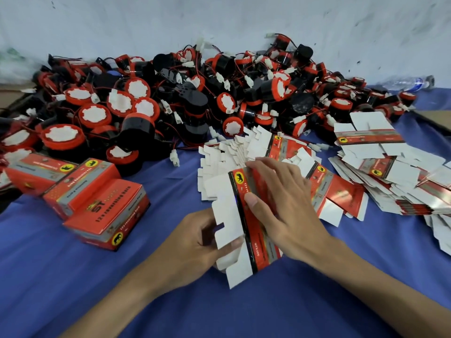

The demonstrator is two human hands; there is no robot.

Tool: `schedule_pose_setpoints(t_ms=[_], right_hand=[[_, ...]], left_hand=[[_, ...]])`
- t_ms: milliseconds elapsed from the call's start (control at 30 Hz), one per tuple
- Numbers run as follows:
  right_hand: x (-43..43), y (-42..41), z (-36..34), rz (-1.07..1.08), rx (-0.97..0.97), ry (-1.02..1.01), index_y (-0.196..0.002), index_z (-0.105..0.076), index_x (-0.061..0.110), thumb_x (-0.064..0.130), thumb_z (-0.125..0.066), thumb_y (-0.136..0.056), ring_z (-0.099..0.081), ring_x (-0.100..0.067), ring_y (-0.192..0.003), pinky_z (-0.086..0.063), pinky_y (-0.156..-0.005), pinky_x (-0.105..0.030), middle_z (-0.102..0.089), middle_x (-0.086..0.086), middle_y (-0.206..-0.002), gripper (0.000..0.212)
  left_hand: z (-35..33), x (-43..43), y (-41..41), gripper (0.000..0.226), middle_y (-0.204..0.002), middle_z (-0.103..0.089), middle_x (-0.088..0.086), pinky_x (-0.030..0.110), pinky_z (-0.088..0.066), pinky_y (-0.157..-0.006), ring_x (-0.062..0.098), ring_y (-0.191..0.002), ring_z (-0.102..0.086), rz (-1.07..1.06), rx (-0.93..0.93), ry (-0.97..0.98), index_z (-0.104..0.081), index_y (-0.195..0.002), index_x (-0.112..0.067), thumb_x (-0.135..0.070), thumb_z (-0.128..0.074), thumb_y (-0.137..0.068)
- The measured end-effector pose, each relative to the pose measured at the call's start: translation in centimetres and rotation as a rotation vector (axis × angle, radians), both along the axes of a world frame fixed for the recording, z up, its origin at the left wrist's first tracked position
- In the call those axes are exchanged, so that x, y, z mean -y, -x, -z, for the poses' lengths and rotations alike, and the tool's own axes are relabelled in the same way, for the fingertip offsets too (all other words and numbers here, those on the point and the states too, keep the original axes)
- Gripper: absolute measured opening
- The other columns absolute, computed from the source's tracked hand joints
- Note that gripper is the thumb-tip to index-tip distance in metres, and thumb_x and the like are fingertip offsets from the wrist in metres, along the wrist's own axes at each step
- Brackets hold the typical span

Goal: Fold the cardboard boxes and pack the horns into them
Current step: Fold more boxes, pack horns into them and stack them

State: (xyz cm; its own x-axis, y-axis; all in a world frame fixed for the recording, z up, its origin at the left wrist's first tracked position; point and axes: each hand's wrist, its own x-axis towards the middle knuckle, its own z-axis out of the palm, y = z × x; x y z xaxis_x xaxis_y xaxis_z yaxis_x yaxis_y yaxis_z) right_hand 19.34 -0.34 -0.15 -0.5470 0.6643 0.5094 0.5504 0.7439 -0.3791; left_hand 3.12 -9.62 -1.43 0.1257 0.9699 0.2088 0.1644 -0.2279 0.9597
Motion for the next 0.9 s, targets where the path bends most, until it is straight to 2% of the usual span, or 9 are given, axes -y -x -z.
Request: schedule_pose_setpoints(t_ms=[100, 200, 367, 433, 533, 633, 700, 800, 900], right_hand=[[-0.1, -0.3, -0.5, -0.022, -0.048, -0.07, -0.126, -0.043, 0.022, 0.064, -0.023, -0.092, -0.033, 0.001, -0.125, -0.012, -0.112, -0.041, -0.049, 0.005, -0.129, 0.058], [-0.3, -0.8, -0.8, -0.127, -0.014, -0.097, -0.132, -0.04, 0.021, 0.066, -0.023, -0.092, -0.036, -0.002, -0.124, -0.008, -0.115, -0.032, -0.05, 0.0, -0.129, 0.062], [-0.8, -1.3, -0.9, -0.265, 0.116, -0.09, -0.143, -0.031, 0.02, 0.068, -0.029, -0.09, -0.036, -0.01, -0.123, -0.021, -0.108, -0.022, -0.042, -0.001, -0.133, 0.072], [-0.9, -1.8, -0.8, -0.322, 0.124, 0.046, -0.142, -0.028, 0.025, 0.077, -0.024, -0.085, -0.038, -0.001, -0.117, -0.03, -0.098, -0.012, -0.036, 0.01, -0.133, 0.077], [-0.7, -2.1, -0.7, -0.413, 0.145, 0.181, -0.14, -0.021, 0.034, 0.086, -0.019, -0.078, -0.047, 0.001, -0.108, -0.042, -0.086, -0.01, -0.035, 0.018, -0.129, 0.081], [-0.3, -1.8, -0.6, -0.487, 0.184, 0.172, -0.147, -0.018, 0.029, 0.086, -0.019, -0.078, -0.046, -0.002, -0.113, -0.037, -0.095, -0.01, -0.036, 0.01, -0.135, 0.089], [0.0, -1.7, -0.5, -0.52, 0.203, 0.172, -0.15, -0.014, 0.03, 0.086, -0.027, -0.077, -0.042, -0.005, -0.122, -0.032, -0.102, -0.013, -0.033, 0.009, -0.14, 0.093], [0.2, -1.6, -0.4, -0.516, 0.193, 0.147, -0.15, -0.012, 0.034, 0.072, -0.052, -0.074, -0.037, -0.003, -0.129, -0.035, -0.105, -0.021, -0.03, 0.012, -0.145, 0.095], [0.4, -1.3, -0.2, -0.489, 0.078, 0.158, -0.149, -0.018, 0.033, 0.062, -0.062, -0.072, -0.041, -0.004, -0.129, -0.042, -0.103, -0.029, -0.034, 0.011, -0.145, 0.093]], left_hand=[[0.1, -0.1, -0.1, 0.019, -0.061, -0.057, 0.0, 0.016, -0.041, -0.055, 0.007, -0.055, -0.051, -0.024, -0.011, -0.073, -0.056, -0.075, -0.019, -0.018, -0.067, -0.09], [0.3, -0.2, 0.0, 0.02, -0.058, -0.051, -0.001, 0.02, -0.037, -0.05, 0.007, -0.052, -0.043, -0.059, -0.006, -0.092, -0.057, -0.069, -0.025, -0.021, -0.068, -0.085], [0.1, -0.3, 0.4, 0.016, -0.076, -0.07, -0.014, 0.013, -0.047, -0.06, 0.001, -0.066, -0.065, -0.07, 0.115, -0.017, -0.075, -0.088, -0.025, -0.01, -0.072, -0.082], [0.2, -0.5, 1.0, 0.028, -0.098, -0.075, -0.002, 0.025, -0.053, -0.071, 0.016, -0.089, -0.071, -0.113, 0.234, 0.072, -0.077, -0.101, -0.025, -0.01, -0.075, -0.078], [0.4, -0.7, 1.6, 0.032, -0.103, -0.074, 0.009, 0.049, -0.042, -0.073, 0.037, -0.084, -0.056, -0.228, 0.296, 0.157, -0.075, -0.108, -0.022, -0.006, -0.067, -0.082], [0.8, -1.1, 1.5, 0.032, -0.078, -0.073, 0.005, 0.026, -0.041, -0.051, 0.022, -0.053, -0.047, -0.334, 0.264, 0.204, -0.074, -0.108, -0.011, 0.007, -0.058, -0.086], [0.6, -1.0, 1.3, 0.028, -0.065, -0.067, 0.002, 0.015, -0.03, -0.036, 0.012, -0.038, -0.039, -0.395, 0.283, 0.207, -0.075, -0.093, -0.01, 0.01, -0.055, -0.087], [0.1, -0.9, 0.8, 0.034, -0.064, -0.066, -0.003, 0.015, -0.03, -0.035, 0.009, -0.039, -0.043, -0.422, 0.32, 0.211, -0.072, -0.076, -0.017, 0.008, -0.052, -0.088], [-0.4, -1.1, 0.8, 0.035, -0.074, -0.07, -0.003, 0.018, -0.041, -0.041, 0.01, -0.053, -0.059, -0.457, 0.401, 0.216, -0.072, -0.08, -0.022, 0.003, -0.05, -0.087]])
